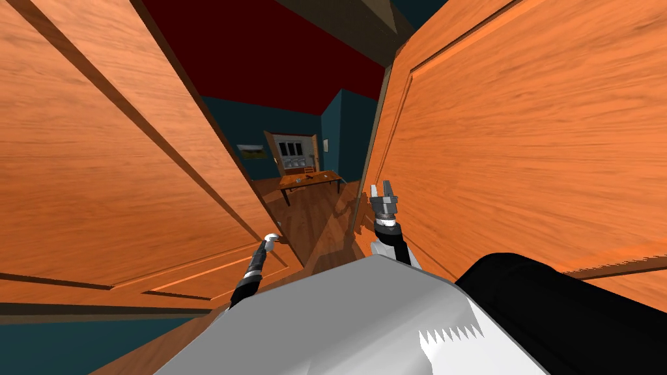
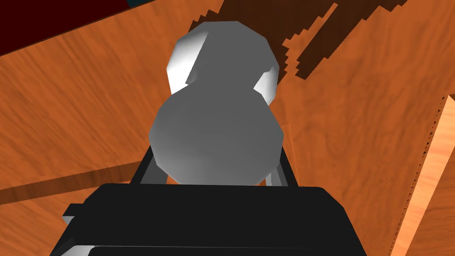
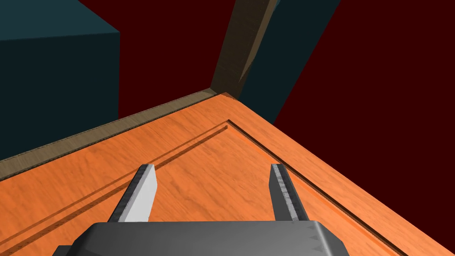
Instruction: Pull the door open
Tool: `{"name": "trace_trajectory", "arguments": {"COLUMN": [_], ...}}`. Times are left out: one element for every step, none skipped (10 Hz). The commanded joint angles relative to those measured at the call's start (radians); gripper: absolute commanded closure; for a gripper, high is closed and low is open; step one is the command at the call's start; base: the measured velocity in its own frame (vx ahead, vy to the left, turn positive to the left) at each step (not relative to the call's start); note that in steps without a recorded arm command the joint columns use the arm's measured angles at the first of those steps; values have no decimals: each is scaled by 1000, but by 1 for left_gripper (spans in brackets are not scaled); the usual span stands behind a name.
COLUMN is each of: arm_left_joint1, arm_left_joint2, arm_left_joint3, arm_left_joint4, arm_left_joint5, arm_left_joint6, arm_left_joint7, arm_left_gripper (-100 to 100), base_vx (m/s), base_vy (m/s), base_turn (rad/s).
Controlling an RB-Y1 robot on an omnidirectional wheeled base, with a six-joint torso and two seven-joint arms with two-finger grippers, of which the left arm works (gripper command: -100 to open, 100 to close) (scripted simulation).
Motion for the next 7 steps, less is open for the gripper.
{"name": "trace_trajectory", "arguments": {"arm_left_joint1": [3,3,3,3,3,1,-1], "arm_left_joint2": [-9,-9,-9,-9,-9,-8,-8], "arm_left_joint3": [-16,-16,-16,-16,-16,-23,-31], "arm_left_joint4": [-16,-16,-16,-16,-16,-15,-14], "arm_left_joint5": [15,15,15,15,15,31,47], "arm_left_joint6": [7,7,7,7,7,9,11], "arm_left_joint7": [50,56,56,56,56,97,121], "arm_left_gripper": [100,100,100,100,100,100,100], "base_vx": [-37,-37,-17,0,4,-31,-67], "base_vy": [16,20,3,0,-4,12,36], "base_turn": [-47,-43,-17,0,11,-42,-113]}}
